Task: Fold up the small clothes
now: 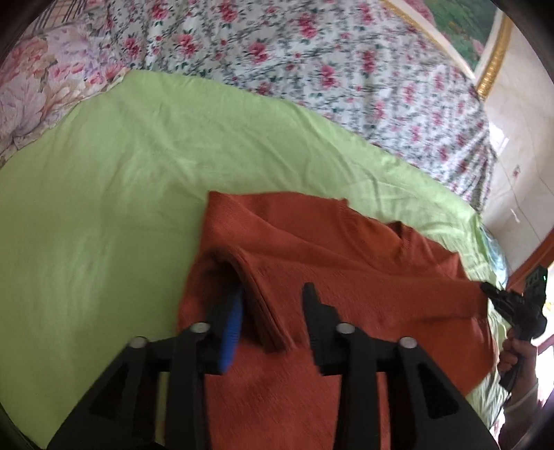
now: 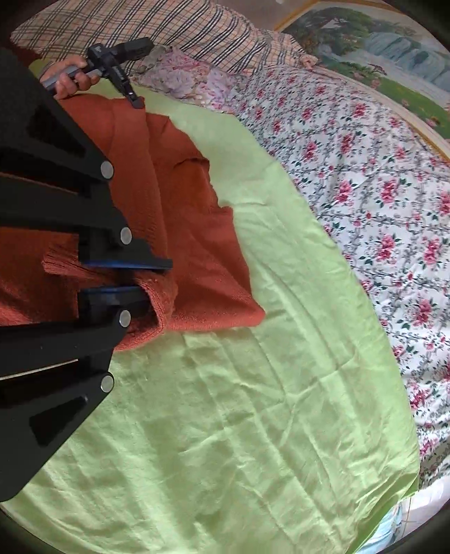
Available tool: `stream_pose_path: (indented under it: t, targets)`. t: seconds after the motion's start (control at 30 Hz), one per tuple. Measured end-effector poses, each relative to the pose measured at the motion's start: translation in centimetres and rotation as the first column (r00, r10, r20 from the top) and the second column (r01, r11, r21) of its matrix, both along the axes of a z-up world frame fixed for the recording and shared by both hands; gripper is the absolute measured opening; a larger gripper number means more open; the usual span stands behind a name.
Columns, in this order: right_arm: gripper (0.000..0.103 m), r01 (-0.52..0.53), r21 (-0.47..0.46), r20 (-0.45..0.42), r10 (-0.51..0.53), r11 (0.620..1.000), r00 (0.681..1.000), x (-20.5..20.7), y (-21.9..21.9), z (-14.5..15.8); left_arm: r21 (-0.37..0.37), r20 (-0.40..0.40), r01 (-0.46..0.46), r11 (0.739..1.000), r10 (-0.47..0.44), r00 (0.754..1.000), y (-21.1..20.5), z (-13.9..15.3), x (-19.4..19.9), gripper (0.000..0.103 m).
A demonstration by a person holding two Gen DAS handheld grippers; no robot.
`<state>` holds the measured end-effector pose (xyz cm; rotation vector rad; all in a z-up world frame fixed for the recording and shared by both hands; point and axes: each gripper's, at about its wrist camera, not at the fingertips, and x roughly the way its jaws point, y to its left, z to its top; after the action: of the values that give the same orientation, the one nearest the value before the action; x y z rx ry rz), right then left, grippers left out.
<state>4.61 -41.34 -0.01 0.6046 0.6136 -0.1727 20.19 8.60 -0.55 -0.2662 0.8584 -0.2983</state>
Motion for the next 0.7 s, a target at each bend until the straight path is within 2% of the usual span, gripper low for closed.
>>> stream_pose_path:
  t: [0.07,0.13,0.2,0.27,0.33,0.37,0.43,0.53,0.63,0.7]
  targets:
    - [0.021,0.038,-0.034,0.024,-0.037,0.999,0.999,-1.4,0.7,0.8,-0.008,0.003,0.063,0.998,-0.063,0.998,-1.6,-0.2,-2.3,0.043]
    - [0.022,0.058,-0.064,0.06,-0.054,0.996,0.997,-3.0,2.3,1.4,-0.013,-0.011,0.125,0.992,-0.125,0.992,-3.5,-0.8,-3.8,0.045]
    - [0.022,0.023,-0.064,0.071,-0.019,0.998,0.997,-3.5,4.4,1.2,0.008,-0.048,0.189,0.982,-0.189,0.981,-5.9,-2.0,-4.6,0.045]
    - [0.022,-0.11,-0.094,0.035,0.113,0.99,0.993,-2.6,8.0,0.4,0.053,-0.065,0.22,0.974,-0.216,0.974,-7.6,-2.7,-4.6,0.046]
    - [0.022,-0.258,-0.13,-0.027,0.257,0.957,0.966,-0.9,11.5,-0.6,0.124,-0.065,0.249,0.961,-0.242,0.968,-8.9,-2.7,-4.0,0.047]
    - [0.022,-0.327,-0.154,-0.084,0.317,0.932,0.945,0.2,12.9,-1.1,0.141,-0.067,0.255,0.957,-0.248,0.967,-9.1,-2.5,-3.4,0.047]
    - [0.022,-0.377,-0.197,-0.162,0.349,0.905,0.923,1.8,13.7,-1.8,0.159,-0.074,0.239,0.958,-0.229,0.971,-8.8,-2.2,-1.1,0.047]
    - [0.022,-0.31,-0.245,-0.199,0.265,0.919,0.943,3.9,11.4,-1.8,0.183,-0.078,0.161,0.97,-0.149,0.986,-7.1,-2.0,3.2,0.046]
    - [0.022,-0.178,-0.244,-0.157,0.142,0.953,0.977,5.4,7.5,-0.6,0.195,-0.059,0.053,0.979,-0.042,0.997,-5.0,-1.3,7.2,0.046]
    - [0.022,-0.076,-0.278,-0.135,0.039,0.958,0.99,5.8,5.6,0.4,0.14,-0.05,-0.01,0.99,0.017,0.999,-3.3,-0.6,9.1,0.046]
